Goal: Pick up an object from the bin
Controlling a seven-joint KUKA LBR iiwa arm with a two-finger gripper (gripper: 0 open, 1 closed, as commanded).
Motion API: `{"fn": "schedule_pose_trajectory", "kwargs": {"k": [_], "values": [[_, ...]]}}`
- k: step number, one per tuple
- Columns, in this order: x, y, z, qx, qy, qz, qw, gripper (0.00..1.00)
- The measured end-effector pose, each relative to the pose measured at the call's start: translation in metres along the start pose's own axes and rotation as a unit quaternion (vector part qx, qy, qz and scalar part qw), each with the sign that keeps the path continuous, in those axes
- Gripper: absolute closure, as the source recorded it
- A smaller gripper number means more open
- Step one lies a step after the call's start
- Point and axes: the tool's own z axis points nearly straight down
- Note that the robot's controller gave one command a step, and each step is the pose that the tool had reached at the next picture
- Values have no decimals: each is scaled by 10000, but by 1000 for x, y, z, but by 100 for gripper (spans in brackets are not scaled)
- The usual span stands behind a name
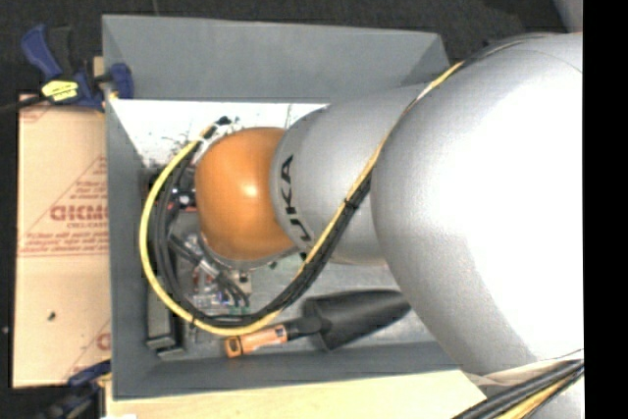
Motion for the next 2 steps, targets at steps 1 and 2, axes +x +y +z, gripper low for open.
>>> {"fn": "schedule_pose_trajectory", "kwargs": {"k": [1,2], "values": [[-3,4,-24,-13,-41,-628,9980,0],[-54,-17,-150,-33,-82,105,9999,0]]}}
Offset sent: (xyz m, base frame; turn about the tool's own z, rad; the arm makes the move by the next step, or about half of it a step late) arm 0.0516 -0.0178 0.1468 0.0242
